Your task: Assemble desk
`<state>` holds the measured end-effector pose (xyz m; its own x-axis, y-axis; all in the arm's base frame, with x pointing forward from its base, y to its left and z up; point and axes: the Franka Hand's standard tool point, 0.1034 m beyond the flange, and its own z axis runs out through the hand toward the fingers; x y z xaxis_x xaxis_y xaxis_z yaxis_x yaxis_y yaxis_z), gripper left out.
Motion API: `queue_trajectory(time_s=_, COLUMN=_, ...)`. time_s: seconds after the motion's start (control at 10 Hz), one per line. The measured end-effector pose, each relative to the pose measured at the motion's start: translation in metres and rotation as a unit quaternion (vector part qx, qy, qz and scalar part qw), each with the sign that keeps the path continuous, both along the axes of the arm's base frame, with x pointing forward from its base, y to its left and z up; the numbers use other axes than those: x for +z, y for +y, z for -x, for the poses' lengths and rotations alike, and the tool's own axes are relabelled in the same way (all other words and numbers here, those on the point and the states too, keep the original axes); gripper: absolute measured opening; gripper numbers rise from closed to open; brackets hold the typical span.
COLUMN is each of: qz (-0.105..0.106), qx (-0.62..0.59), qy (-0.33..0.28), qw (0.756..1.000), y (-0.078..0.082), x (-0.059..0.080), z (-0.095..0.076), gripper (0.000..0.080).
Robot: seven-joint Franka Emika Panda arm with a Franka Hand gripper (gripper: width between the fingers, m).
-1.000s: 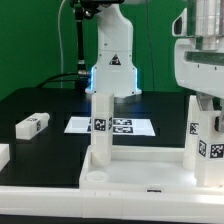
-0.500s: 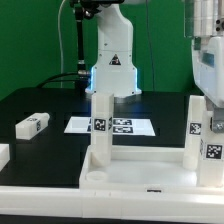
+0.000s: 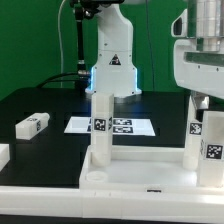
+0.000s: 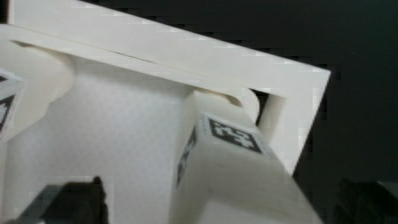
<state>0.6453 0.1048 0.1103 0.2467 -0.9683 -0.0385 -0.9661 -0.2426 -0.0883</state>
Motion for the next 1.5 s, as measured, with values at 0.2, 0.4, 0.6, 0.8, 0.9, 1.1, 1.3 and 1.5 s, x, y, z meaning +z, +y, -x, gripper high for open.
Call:
queue_trajectory(time_s=0.2, qz=0.012, qx=0.111, qy=-0.006, qw=0.994, y=0.0019, x=0.0001, z=0.0002, gripper=0.0649)
queue_trajectory(time_s=0.4, qz=0.017, qx=0.179, qy=-0.009, qw=0.984, y=0.0007, x=-0.0002, z=0.0003, gripper=0.0649)
queue_trajectory(time_s=0.6, qz=0.025, qx=0.246, qy=-0.012, qw=0.969, y=0.0004, x=-0.0003, z=0.0004, gripper=0.0649)
queue_trajectory(time_s=0.8, qz=0.055, qx=0.361, qy=-0.009, qw=0.931, y=0.003, x=-0.0002, z=0.001, gripper=0.0649)
queue_trajectory(time_s=0.9, qz=0.063, qx=0.41, qy=-0.01, qw=0.91, y=0.0039, x=0.0002, z=0.0006, gripper=0.0649)
queue_trajectory(time_s=1.1, qz=0.067, qx=0.479, qy=-0.012, qw=0.875, y=0.0023, x=0.0004, z=0.0001, gripper=0.0649)
queue_trajectory(time_s=1.3, qz=0.072, qx=0.533, qy=-0.012, qw=0.843, y=0.0022, x=0.0005, z=0.0001, gripper=0.0649)
queue_trajectory(time_s=1.5, qz=0.074, qx=0.549, qy=-0.012, qw=0.832, y=0.0016, x=0.0003, z=0.0002, gripper=0.0523)
